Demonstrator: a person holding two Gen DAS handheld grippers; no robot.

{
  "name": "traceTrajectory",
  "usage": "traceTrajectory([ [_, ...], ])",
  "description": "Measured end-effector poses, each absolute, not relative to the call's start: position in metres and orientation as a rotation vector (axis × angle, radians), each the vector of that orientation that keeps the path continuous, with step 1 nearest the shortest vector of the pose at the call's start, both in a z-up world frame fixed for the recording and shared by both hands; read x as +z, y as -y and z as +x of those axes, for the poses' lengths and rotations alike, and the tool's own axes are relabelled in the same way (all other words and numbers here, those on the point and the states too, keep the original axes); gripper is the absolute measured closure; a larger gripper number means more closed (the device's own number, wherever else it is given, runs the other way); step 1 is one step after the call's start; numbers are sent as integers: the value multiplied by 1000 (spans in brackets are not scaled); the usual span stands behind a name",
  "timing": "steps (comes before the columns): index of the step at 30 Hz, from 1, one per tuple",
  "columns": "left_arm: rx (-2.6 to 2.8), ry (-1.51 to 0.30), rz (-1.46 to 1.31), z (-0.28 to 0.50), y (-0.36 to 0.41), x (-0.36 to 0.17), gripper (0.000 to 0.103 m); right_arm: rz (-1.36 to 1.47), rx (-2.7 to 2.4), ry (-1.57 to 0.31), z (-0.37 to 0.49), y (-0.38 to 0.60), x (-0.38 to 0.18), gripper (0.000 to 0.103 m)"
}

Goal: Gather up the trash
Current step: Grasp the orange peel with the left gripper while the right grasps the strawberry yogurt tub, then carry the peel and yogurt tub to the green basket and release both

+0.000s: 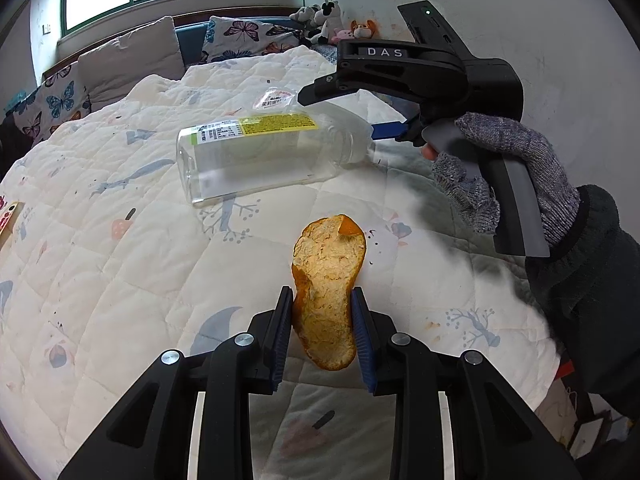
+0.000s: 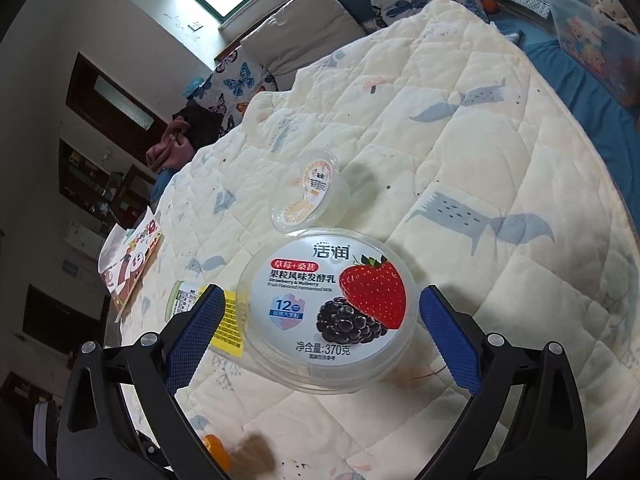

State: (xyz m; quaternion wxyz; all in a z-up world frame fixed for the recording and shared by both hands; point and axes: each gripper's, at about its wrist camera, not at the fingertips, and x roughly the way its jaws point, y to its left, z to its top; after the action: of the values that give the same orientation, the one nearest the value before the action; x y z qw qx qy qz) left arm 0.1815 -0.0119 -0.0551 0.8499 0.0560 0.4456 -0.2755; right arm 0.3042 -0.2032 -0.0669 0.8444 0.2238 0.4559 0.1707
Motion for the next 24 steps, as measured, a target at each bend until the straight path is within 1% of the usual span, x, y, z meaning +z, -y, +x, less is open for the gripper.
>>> traceTrajectory([
  [7, -578, -942, 116, 182, 11, -56, 74, 490, 363, -945, 302, 206, -66, 13],
  [15, -574, -932, 114, 180, 13, -50, 74, 483, 362, -922, 287, 214, -57, 13],
  [24, -596, -918, 126, 175, 31, -39, 74, 440, 352, -858, 243, 235, -34, 13],
])
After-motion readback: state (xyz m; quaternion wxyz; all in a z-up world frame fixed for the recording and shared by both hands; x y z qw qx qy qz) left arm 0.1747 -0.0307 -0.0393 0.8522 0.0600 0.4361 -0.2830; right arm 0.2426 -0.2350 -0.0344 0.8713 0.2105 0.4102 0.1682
